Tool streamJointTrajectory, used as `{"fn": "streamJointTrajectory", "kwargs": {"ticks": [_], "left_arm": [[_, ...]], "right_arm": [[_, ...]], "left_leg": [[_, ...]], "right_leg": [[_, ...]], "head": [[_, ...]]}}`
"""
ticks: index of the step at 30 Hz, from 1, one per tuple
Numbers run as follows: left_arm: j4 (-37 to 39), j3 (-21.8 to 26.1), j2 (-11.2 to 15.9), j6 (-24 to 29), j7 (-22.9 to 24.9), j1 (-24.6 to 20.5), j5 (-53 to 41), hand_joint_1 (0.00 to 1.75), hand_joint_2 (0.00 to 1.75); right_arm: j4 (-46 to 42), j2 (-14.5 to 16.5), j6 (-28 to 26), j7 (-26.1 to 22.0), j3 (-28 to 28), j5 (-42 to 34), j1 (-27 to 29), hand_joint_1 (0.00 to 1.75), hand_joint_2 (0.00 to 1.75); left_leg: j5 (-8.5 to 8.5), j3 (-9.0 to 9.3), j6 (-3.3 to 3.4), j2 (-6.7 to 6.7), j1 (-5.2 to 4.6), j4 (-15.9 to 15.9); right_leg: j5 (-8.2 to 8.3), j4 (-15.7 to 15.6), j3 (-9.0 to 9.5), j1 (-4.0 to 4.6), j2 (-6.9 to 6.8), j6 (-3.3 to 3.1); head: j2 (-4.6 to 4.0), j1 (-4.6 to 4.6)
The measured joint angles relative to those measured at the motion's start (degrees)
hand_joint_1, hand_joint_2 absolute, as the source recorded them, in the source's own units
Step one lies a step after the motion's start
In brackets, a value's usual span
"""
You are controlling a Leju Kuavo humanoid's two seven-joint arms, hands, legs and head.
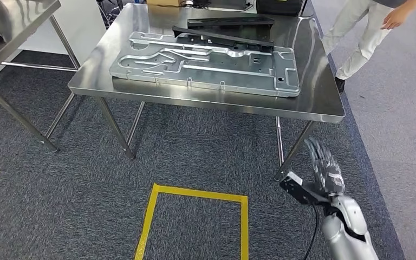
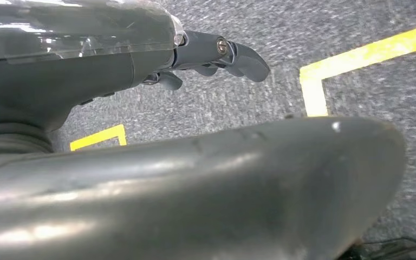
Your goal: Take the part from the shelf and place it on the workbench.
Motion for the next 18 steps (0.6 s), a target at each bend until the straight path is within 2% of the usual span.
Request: {"fn": "streamJointTrajectory", "kwargs": {"ticks": [2,3,4,5,6,7,8,9,10,11,12,13,14,16,18], "left_arm": [[0.0,0.0,-0.01,0.04,-0.11,0.13,-0.08,0.0,0.0],[0.0,0.0,-0.01,0.05,-0.13,0.25,-0.12,0.0,0.0],[0.0,0.0,0.0,0.07,-0.12,0.38,-0.16,0.0,0.0],[0.0,0.0,0.0,0.12,-0.11,0.48,-0.26,0.0,0.0],[0.0,-0.01,0.0,0.19,-0.08,0.53,-0.39,0.0,0.0],[0.0,-0.02,0.0,0.28,-0.03,0.51,-0.58,0.0,0.0],[0.0,-0.06,-0.01,0.37,0.04,0.49,-0.82,0.0,0.0],[0.0,-0.1,-0.01,0.46,0.14,0.47,-1.05,0.0,0.0],[0.0,-0.15,-0.01,0.53,0.27,0.44,-1.32,0.0,0.0],[0.0,-0.2,-0.01,0.58,0.43,0.37,-1.6,0.0,0.0],[0.0,-0.25,-0.01,0.61,0.61,0.25,-1.89,0.0,0.0],[0.0,-0.32,0.0,0.61,0.77,0.11,-2.12,0.0,0.0],[0.0,-0.42,0.01,0.62,0.86,-0.01,-2.32,0.0,0.0],[0.0,-0.6,0.02,0.63,1.01,0.02,-2.58,0.0,0.0],[0.0,-0.76,0.03,0.58,1.3,0.2,-2.79,0.0,0.0]], "right_arm": [[7.12,3.3,-1.37,-2.57,-3.68,-2.05,1.67,0.0,0.0],[10.88,4.69,-1.96,-3.61,-5.35,-2.78,2.16,0.0,0.0],[14.42,5.74,-2.1,-4.03,-6.71,-3.34,2.37,0.0,0.0],[17.96,6.6,-1.87,-3.86,-8.01,-3.96,2.35,0.0,0.0],[21.83,7.32,-1.63,-3.39,-9.45,-4.53,2.12,0.0,0.0],[26.01,7.98,-1.52,-2.78,-11.04,-5.06,1.83,0.0,0.0],[30.0,8.53,-1.44,-2.19,-12.57,-5.57,1.52,0.0,0.0],[33.66,9.03,-1.2,-1.59,-13.94,-6.07,1.27,0.0,0.0],[36.92,9.52,-0.71,-0.84,-15.13,-6.57,1.09,0.0,0.0],[39.65,9.96,-0.03,0.17,-16.15,-7.01,1.02,0.0,0.0],[42.21,10.43,0.72,1.32,-17.2,-7.37,1.13,0.0,0.0],[44.5,10.93,1.36,2.4,-18.21,-7.63,1.4,0.0,0.0],[46.4,11.43,1.8,3.41,-19.13,-7.78,1.7,0.0,0.0],[49.31,12.4,2.3,5.13,-20.41,-7.67,1.99,0.0,0.0],[51.44,13.08,2.83,7.38,-20.94,-6.55,2.15,0.0,0.0]], "left_leg": [[1.03,-1.02,0.45,0.48,-0.09,-0.08],[1.45,-1.65,0.47,0.81,-0.17,0.0],[1.79,-2.24,0.42,1.2,-0.23,0.12],[2.06,-2.83,0.33,1.67,-0.26,0.3],[2.26,-3.32,0.2,2.13,-0.26,0.52],[2.39,-3.71,0.04,2.54,-0.25,0.78],[2.43,-4.04,-0.19,2.93,-0.31,1.11],[2.45,-4.28,-0.49,3.3,-0.38,1.43],[2.48,-4.43,-0.8,3.72,-0.49,1.72],[2.53,-4.52,-1.13,4.17,-0.59,1.91],[2.6,-4.5,-1.46,4.65,-0.63,1.99],[2.44,-4.54,-1.82,4.68,-0.56,2.21],[1.69,-4.82,-2.18,4.09,-0.46,2.94],[-1.83,-6.62,-2.76,1.97,-0.2,7.57],[-5.92,-9.5,-3.01,0.56,-0.1,15.22]], "right_leg": [[-5.5,6.58,-2.21,-0.23,0.29,0.56],[-7.39,10.43,-3.34,-0.32,0.35,0.83],[-7.81,13.15,-3.87,-0.42,0.35,1.06],[-7.06,14.12,-3.49,-0.54,0.32,1.22],[-5.59,12.83,-1.92,-0.65,0.17,1.29],[-4.2,9.59,0.73,-0.73,-0.29,1.26],[-3.57,5.4,3.82,-0.65,-1.2,1.09],[-3.57,1.68,6.33,-0.44,-2.02,0.69],[-3.94,-0.87,7.9,-0.22,-2.67,0.21],[-4.36,-2.02,8.41,0.01,-2.86,-0.3],[-4.41,-2.29,8.26,0.04,-2.5,-0.87],[-4.22,-2.42,8.12,-0.07,-2.16,-1.34],[-3.99,-2.53,7.95,-0.17,-1.73,-1.85],[-3.42,-2.69,7.54,-0.29,-0.95,-2.78],[-2.92,-2.57,6.91,-0.13,-0.09,-3.26]], "head": [[0.0,-0.01],[0.0,-0.01],[0.0,-0.01],[0.0,-0.01],[0.0,-0.01],[0.0,-0.01],[0.0,0.0],[0.0,-0.01],[0.0,-0.01],[0.0,-0.01],[0.0,-0.01],[0.0,-0.01],[0.0,-0.01],[0.0,-0.01],[0.0,-0.01]]}}
